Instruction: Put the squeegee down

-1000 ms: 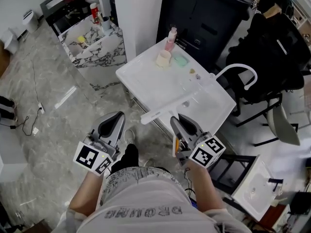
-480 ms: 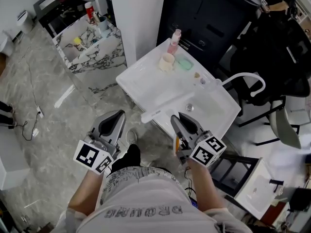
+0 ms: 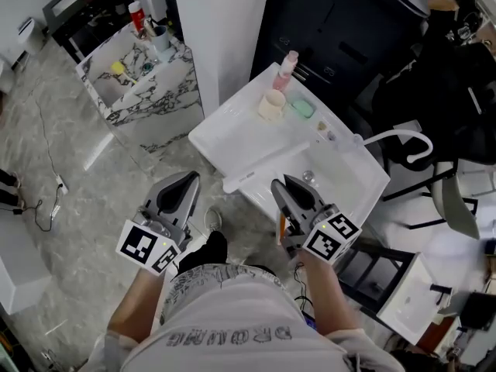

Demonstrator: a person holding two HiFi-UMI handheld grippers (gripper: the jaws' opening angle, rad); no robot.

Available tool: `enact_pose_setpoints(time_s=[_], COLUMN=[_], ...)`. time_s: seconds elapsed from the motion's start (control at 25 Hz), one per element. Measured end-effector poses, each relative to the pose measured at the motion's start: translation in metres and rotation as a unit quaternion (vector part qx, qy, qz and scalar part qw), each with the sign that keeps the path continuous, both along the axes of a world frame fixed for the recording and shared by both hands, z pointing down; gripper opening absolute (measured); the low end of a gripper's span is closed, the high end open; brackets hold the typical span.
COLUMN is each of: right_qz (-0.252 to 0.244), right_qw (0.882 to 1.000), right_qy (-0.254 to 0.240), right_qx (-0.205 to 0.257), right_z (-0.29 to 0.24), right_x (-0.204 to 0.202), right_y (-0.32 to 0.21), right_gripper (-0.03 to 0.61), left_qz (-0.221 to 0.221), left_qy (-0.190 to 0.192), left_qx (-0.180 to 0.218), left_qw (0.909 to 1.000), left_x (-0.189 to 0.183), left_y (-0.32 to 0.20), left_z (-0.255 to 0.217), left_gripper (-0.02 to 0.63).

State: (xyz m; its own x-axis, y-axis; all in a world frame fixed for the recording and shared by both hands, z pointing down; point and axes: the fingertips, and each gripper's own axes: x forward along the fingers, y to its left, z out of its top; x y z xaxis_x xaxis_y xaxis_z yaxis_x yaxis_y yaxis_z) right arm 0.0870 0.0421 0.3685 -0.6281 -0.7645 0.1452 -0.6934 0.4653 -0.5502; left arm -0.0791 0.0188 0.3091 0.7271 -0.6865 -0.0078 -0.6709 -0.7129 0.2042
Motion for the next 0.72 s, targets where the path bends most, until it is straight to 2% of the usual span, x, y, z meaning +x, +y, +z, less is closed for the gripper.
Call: enact_pose_setpoints(time_s=[0.72], right_qz=[0.035], right_qw=[0.999], right_qy=[0.016], right_qx=[-0.005], right_z=[-0.008], right_x=[-0.039], right_y=[-0.088], right_gripper=[0.091], left_qz=[0.035], left_qy=[0.009], left_qx=[-0.006], left_qw=[0.9993], left_x=[-0.039], left_y=[-0.101], left_z=[-0.002], left_gripper=[0.023])
